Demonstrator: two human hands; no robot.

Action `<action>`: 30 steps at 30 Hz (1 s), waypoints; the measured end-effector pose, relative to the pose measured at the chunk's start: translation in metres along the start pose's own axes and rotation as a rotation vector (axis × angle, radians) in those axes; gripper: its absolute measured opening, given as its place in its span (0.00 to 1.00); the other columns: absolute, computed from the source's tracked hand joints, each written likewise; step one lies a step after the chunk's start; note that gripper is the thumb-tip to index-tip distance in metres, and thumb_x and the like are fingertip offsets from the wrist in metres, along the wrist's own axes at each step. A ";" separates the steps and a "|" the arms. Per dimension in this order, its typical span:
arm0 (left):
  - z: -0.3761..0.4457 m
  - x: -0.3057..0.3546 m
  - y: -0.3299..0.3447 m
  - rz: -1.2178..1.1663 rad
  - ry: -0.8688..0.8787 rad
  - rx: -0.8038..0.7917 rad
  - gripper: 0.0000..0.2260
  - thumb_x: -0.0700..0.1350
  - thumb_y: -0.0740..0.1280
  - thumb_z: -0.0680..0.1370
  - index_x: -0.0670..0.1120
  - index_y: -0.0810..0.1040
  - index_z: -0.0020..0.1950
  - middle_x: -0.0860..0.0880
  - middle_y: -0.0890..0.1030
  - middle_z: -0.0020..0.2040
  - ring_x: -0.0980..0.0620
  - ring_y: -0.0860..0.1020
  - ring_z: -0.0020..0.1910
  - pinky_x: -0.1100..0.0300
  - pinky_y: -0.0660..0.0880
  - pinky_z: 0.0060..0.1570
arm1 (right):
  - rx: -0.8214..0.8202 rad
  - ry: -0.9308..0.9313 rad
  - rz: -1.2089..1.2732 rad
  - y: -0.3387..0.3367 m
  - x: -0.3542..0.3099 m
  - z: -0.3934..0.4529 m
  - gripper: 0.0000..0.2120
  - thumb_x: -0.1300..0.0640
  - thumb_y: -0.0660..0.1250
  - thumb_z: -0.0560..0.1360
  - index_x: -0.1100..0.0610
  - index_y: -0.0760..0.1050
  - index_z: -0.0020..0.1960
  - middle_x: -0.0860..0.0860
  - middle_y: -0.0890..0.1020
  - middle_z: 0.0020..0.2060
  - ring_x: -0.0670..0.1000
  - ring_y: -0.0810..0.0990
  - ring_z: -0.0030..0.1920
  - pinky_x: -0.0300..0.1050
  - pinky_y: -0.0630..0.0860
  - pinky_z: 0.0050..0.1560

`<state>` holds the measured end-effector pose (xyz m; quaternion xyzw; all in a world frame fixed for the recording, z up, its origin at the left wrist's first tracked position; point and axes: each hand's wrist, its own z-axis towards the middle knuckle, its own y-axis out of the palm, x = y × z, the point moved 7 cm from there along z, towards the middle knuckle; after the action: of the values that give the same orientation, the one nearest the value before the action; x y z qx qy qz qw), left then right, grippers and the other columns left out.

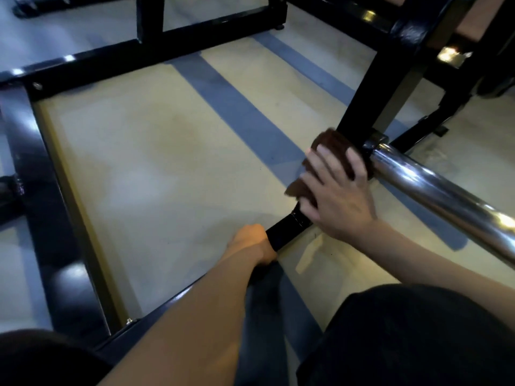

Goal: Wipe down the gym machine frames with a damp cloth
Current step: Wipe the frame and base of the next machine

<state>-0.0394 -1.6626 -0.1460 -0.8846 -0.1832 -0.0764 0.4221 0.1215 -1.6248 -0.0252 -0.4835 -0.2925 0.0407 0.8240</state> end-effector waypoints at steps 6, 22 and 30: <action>0.000 -0.002 0.002 -0.083 -0.055 -0.076 0.22 0.54 0.78 0.73 0.43 0.80 0.60 0.43 0.82 0.53 0.43 0.82 0.54 0.54 0.79 0.48 | -0.191 -0.296 -0.049 0.029 -0.034 -0.024 0.22 0.44 0.65 0.77 0.54 0.77 0.67 0.53 0.74 0.71 0.57 0.64 0.78 0.61 0.46 0.81; 0.003 0.098 -0.060 -0.658 0.250 -0.003 0.37 0.50 0.78 0.75 0.48 0.63 0.78 0.50 0.72 0.71 0.49 0.74 0.69 0.58 0.70 0.68 | -0.082 -0.116 -0.245 -0.089 0.110 0.101 0.24 0.39 0.54 0.81 0.51 0.76 0.67 0.51 0.75 0.70 0.57 0.62 0.79 0.62 0.43 0.81; -0.026 0.166 -0.115 -0.827 0.511 0.189 0.14 0.49 0.75 0.71 0.54 0.78 0.55 0.53 0.85 0.47 0.55 0.83 0.47 0.53 0.81 0.50 | -0.181 -0.289 -0.294 -0.081 0.100 0.082 0.26 0.39 0.51 0.82 0.52 0.74 0.70 0.53 0.72 0.74 0.57 0.61 0.80 0.60 0.45 0.81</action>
<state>0.0694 -1.5731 0.0011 -0.6487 -0.4156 -0.4350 0.4661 0.1436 -1.5696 0.1150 -0.4966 -0.4774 -0.0375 0.7239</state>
